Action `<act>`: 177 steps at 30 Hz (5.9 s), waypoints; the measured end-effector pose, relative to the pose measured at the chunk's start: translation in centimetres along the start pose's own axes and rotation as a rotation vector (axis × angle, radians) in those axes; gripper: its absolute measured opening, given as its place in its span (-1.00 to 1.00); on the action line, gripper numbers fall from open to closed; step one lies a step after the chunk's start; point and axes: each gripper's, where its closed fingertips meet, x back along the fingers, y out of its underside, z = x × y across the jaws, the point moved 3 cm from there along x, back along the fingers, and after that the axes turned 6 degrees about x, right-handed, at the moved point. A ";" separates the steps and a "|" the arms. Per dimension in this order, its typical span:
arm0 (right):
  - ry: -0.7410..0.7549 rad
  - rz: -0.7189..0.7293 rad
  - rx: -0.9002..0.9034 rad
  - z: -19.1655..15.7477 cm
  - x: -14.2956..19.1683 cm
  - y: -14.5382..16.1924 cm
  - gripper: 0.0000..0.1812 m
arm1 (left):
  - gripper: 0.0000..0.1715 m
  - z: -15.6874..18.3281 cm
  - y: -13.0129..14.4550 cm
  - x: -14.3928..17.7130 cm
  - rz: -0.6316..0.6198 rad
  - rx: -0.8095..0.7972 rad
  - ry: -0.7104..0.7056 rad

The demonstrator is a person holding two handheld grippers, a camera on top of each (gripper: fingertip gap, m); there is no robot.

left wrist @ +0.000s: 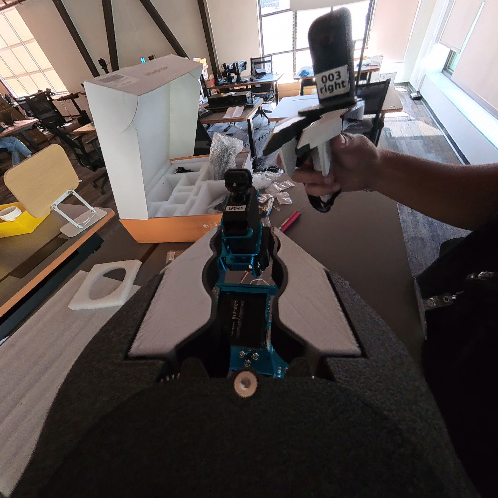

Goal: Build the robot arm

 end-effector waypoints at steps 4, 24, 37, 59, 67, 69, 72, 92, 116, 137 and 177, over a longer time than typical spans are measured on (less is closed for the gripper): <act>0.050 -0.076 0.070 -0.2 -2.4 0.8 -0.59 | -0.61 -0.2 -0.1 -0.2 0.011 -0.010 -0.005; 0.047 -0.181 0.202 -0.2 -5.6 1.3 -0.71 | -0.72 -0.5 0.6 -0.3 0.002 -0.050 -0.025; 0.012 -0.178 0.187 -0.4 -5.7 1.4 -0.76 | -0.69 -0.2 0.7 -0.1 0.032 -0.067 -0.026; -0.041 -0.078 0.109 0.2 -4.4 0.0 -0.68 | -0.60 -0.4 0.4 0.8 0.064 -0.017 0.016; -0.056 -0.164 0.167 -0.3 -5.7 1.4 -0.70 | -0.65 0.1 0.5 0.0 0.032 -0.043 0.011; -0.056 -0.160 0.159 -0.3 -5.6 1.4 -0.70 | -0.65 0.1 0.4 0.0 0.034 -0.035 0.009; -0.060 -0.152 0.154 -0.3 -5.5 1.5 -0.70 | -0.64 0.1 0.4 0.0 0.029 -0.038 0.001; 0.097 -0.402 -0.028 -0.4 2.2 8.0 -0.64 | -0.58 2.3 4.2 5.4 0.023 0.241 -0.151; 0.021 -0.628 -0.279 -16.3 -13.1 20.2 -0.65 | -0.50 8.4 29.4 34.7 -0.254 0.800 -0.953; 0.349 -0.780 -0.141 -9.1 3.1 19.3 -0.77 | -0.50 5.8 23.4 24.1 -0.207 0.882 -0.670; -0.124 -0.920 -0.072 -2.2 6.4 24.9 -0.96 | -0.50 8.0 19.4 9.9 -0.328 0.862 -0.575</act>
